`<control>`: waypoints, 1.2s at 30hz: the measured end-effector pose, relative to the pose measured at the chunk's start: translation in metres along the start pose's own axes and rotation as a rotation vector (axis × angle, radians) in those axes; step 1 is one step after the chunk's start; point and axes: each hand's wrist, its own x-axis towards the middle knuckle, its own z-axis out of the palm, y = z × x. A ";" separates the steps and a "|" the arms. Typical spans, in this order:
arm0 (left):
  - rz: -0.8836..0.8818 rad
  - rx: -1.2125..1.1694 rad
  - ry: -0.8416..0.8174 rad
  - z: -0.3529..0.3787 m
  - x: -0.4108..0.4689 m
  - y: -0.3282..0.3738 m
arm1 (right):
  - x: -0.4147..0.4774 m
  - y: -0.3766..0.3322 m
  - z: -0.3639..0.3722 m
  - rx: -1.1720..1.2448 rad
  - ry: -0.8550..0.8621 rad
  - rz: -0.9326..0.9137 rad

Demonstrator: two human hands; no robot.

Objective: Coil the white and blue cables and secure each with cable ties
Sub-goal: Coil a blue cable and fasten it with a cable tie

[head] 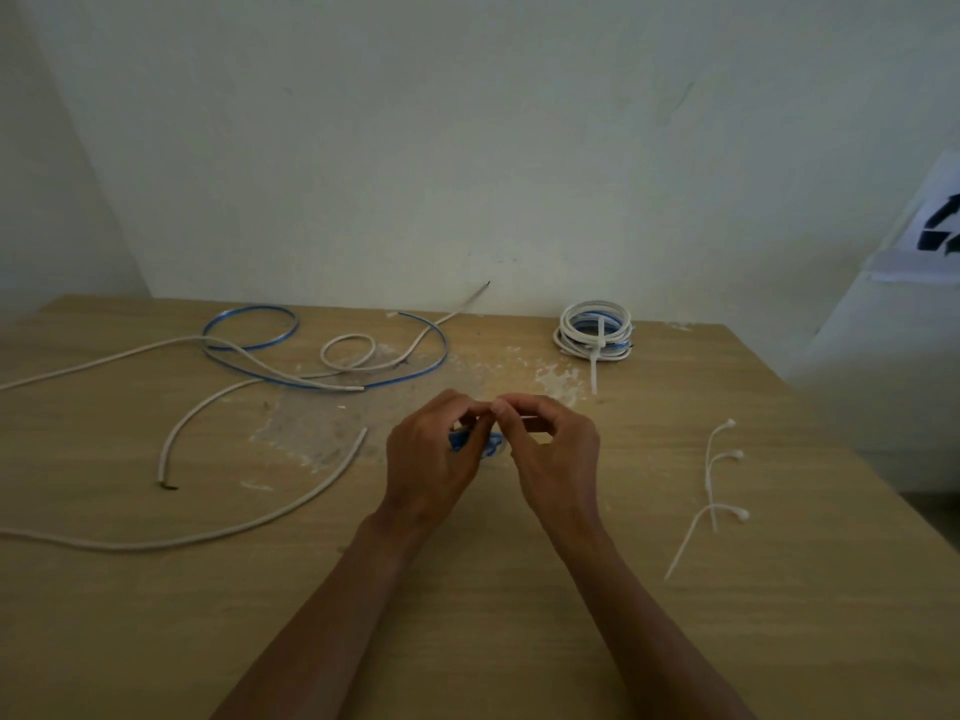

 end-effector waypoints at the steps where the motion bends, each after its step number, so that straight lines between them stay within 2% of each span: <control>1: -0.001 0.005 -0.006 0.000 0.000 0.000 | 0.000 -0.001 0.000 -0.029 -0.011 -0.020; 5: -0.052 -0.077 -0.045 -0.004 0.005 0.002 | 0.006 -0.002 -0.006 0.060 -0.065 0.028; 11: -0.159 -0.268 -0.163 -0.006 0.006 0.012 | 0.012 0.002 -0.017 -0.108 -0.012 -0.121; 14: -0.144 -0.237 -0.215 -0.004 0.007 0.011 | 0.012 0.004 -0.020 -0.133 -0.057 -0.102; 17: -0.116 -0.145 -0.292 -0.003 0.006 0.012 | 0.017 0.003 -0.025 -0.050 -0.071 -0.046; 20: -0.154 -0.234 -0.318 -0.005 0.006 0.016 | 0.018 0.003 -0.024 -0.055 -0.057 -0.047; 28: -0.295 -0.434 -0.326 -0.012 0.007 0.021 | 0.014 -0.002 -0.018 -0.183 -0.075 -0.273; 36: -0.261 -0.461 -0.330 -0.015 0.010 0.028 | 0.017 -0.006 -0.017 -0.442 -0.032 -0.405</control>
